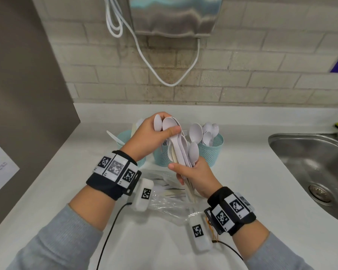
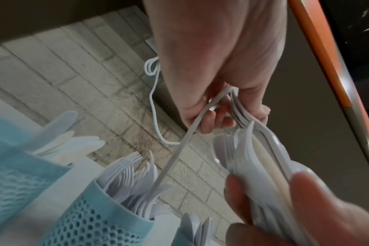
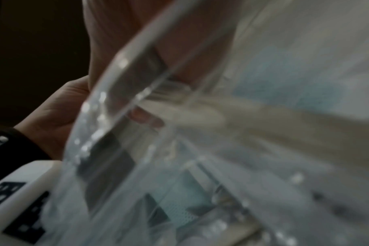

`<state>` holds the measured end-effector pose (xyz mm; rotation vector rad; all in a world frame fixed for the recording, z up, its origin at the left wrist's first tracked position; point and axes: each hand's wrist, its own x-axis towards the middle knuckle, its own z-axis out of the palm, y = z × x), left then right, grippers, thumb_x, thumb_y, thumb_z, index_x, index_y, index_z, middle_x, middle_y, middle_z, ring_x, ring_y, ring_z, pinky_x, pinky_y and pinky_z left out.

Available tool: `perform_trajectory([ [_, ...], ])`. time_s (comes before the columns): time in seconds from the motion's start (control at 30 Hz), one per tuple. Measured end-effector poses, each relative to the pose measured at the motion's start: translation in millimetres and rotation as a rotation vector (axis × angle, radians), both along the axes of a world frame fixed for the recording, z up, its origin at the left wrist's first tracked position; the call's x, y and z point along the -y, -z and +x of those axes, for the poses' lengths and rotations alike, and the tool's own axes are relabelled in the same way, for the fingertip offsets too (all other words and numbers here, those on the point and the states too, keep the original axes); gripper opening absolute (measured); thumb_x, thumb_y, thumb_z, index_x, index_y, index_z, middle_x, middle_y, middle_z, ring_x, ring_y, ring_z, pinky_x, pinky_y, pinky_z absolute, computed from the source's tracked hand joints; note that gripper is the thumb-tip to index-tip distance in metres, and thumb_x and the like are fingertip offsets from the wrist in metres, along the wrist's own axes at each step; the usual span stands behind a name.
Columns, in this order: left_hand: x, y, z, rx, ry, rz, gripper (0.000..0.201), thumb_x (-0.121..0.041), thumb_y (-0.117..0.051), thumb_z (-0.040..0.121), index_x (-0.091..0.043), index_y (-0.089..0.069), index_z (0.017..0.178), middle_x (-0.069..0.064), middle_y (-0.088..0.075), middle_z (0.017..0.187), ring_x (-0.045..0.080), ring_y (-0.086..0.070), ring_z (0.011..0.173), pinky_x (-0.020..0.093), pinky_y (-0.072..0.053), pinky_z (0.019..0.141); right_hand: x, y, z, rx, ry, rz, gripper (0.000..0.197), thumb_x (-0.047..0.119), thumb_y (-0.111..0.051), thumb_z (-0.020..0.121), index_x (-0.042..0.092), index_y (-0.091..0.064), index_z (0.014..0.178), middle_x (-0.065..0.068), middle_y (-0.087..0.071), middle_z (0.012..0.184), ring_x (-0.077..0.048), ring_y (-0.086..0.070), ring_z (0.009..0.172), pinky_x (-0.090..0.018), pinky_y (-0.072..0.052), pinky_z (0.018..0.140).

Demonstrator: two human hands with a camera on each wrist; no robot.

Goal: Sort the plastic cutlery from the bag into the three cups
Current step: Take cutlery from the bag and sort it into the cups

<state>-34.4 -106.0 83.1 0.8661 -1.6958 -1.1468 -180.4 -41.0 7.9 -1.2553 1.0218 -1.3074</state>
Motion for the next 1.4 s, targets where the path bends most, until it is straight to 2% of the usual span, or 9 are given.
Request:
perform_trajectory([
  [0.17, 3, -9, -6, -0.206, 0.065, 0.032, 0.011, -0.015, -0.061, 0.088, -0.014, -0.05, 0.086, 0.004, -0.074, 0.084, 0.022, -0.068, 0.083, 0.041, -0.052, 0.081, -6, -5, -13, -0.029, 0.072, 0.023, 0.015, 0.003, -0.072, 0.079, -0.001, -0.06, 0.088, -0.003, -0.049, 0.056, -0.012, -0.043, 0.039, -0.023, -0.04, 0.041],
  [0.33, 19, -32, -15, -0.456, 0.075, 0.064, 0.016, -0.02, -0.052, 0.09, -0.005, -0.045, 0.092, -0.001, -0.06, 0.069, 0.019, -0.066, 0.068, 0.032, -0.053, 0.07, -14, 3, -26, -0.073, 0.219, 0.041, 0.022, 0.011, -0.071, 0.083, 0.01, -0.053, 0.069, 0.005, -0.047, 0.042, -0.011, -0.041, 0.038, -0.023, -0.039, 0.045],
  [0.47, 32, -39, -42, -0.513, 0.04, 0.05, 0.008, -0.014, -0.046, 0.095, -0.014, -0.049, 0.103, -0.001, -0.051, 0.068, 0.013, -0.057, 0.055, 0.035, -0.049, 0.069, -17, 6, -33, 0.016, 0.366, 0.019, 0.018, 0.012, -0.07, 0.083, 0.005, -0.054, 0.079, 0.002, -0.046, 0.046, -0.012, -0.041, 0.039, -0.02, -0.038, 0.044],
  [0.6, 51, -33, -84, -0.472, -0.016, 0.084, 0.002, -0.02, -0.057, 0.089, -0.021, -0.056, 0.09, -0.008, -0.054, 0.058, 0.012, -0.053, 0.056, 0.038, -0.044, 0.074, -22, 6, -41, 0.104, 0.494, 0.009, 0.022, 0.019, -0.071, 0.084, 0.006, -0.055, 0.076, -0.007, -0.045, 0.049, -0.016, -0.04, 0.042, -0.023, -0.038, 0.046],
  [0.7, 60, -25, -121, -0.458, -0.046, 0.123, 0.011, -0.007, -0.057, 0.091, -0.018, -0.055, 0.088, -0.003, -0.053, 0.065, 0.01, -0.052, 0.053, 0.028, -0.05, 0.066, -26, 5, -46, 0.142, 0.578, -0.013, 0.023, 0.019, -0.069, 0.085, 0.005, -0.054, 0.074, -0.013, -0.044, 0.051, -0.016, -0.041, 0.043, -0.023, -0.039, 0.045],
  [0.8, 61, -15, -155, -0.365, -0.019, 0.121, 0.01, -0.006, -0.058, 0.09, -0.013, -0.053, 0.095, 0.002, -0.051, 0.07, 0.011, -0.05, 0.053, 0.019, -0.048, 0.056, -27, 5, -47, 0.16, 0.612, -0.036, 0.022, 0.019, -0.069, 0.086, 0.003, -0.056, 0.077, -0.015, -0.045, 0.052, -0.017, -0.042, 0.045, -0.024, -0.04, 0.047],
  [0.93, 67, 16, -179, -0.199, 0.062, 0.127, 0.018, -0.003, -0.062, 0.086, -0.019, -0.054, 0.085, 0.002, -0.056, 0.071, 0.016, -0.056, 0.061, 0.028, -0.05, 0.068, -28, 7, -48, 0.171, 0.62, -0.026, 0.023, 0.019, -0.069, 0.085, 0.0, -0.058, 0.079, -0.015, -0.046, 0.051, -0.017, -0.044, 0.044, -0.023, -0.04, 0.046],
  [1.17, 75, 38, -173, 0.106, 0.072, 0.038, 0.044, -0.007, -0.07, 0.076, -0.025, -0.044, 0.107, 0.003, -0.058, 0.08, 0.017, -0.056, 0.069, 0.032, -0.052, 0.072, -24, 8, -50, 0.141, 0.604, -0.001, 0.033, 0.021, -0.068, 0.086, 0.002, -0.053, 0.064, -0.015, -0.047, 0.049, -0.016, -0.044, 0.043, -0.021, -0.04, 0.045],
  [1.4, 75, 35, -168, 0.531, 0.114, -0.188, 0.026, -0.006, -0.062, 0.08, -0.01, -0.065, 0.106, 0.013, -0.059, 0.111, 0.024, -0.059, 0.1, 0.029, -0.047, 0.09, -21, 9, -51, 0.115, 0.555, 0.008, 0.037, 0.021, -0.068, 0.086, 0.003, -0.052, 0.058, -0.013, -0.048, 0.049, -0.016, -0.044, 0.043, -0.022, -0.04, 0.047],
])
